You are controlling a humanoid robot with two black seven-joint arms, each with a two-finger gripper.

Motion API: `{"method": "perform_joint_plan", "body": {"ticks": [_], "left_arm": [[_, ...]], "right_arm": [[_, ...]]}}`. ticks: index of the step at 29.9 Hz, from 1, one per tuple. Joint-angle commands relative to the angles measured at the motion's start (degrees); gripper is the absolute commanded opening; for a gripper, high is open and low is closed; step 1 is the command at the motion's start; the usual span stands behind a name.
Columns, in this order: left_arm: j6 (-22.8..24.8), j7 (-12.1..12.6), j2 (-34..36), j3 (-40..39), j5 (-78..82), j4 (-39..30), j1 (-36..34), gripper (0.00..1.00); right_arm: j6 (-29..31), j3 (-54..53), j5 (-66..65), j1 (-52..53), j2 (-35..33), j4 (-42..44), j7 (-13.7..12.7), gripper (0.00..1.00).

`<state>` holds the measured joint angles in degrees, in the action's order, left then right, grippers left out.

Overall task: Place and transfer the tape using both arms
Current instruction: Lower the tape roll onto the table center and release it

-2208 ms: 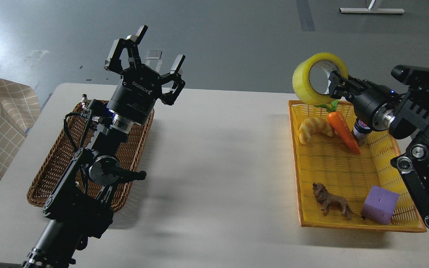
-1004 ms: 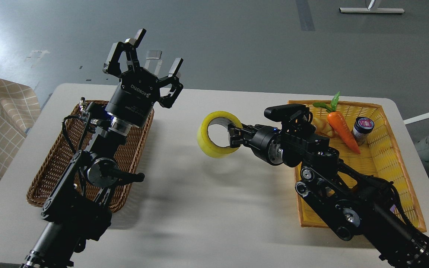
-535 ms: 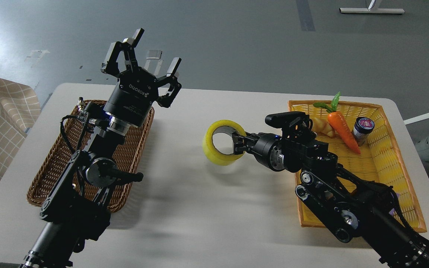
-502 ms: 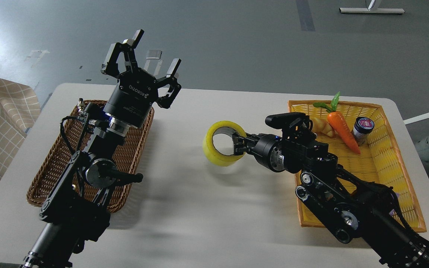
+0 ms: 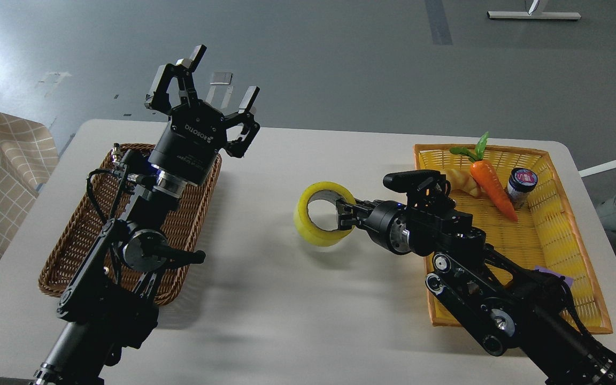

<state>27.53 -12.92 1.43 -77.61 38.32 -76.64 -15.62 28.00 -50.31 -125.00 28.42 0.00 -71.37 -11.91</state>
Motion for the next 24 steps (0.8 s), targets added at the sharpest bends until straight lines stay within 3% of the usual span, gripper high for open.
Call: {"method": "perform_joint_plan", "body": {"ticks": [1, 24], "left_arm": [[-0.03, 0.0, -0.03, 0.0, 0.0, 0.0, -0.03, 0.98], [0.06, 0.0, -0.03, -0.09, 0.0, 0.0, 0.41, 0.98]], "right_arm": [[0.0, -0.05, 0.0, -0.03, 0.0, 0.18, -0.04, 0.29], [0.0, 0.04, 0.0, -1.35, 0.0, 2.55, 0.14, 0.3]]}}
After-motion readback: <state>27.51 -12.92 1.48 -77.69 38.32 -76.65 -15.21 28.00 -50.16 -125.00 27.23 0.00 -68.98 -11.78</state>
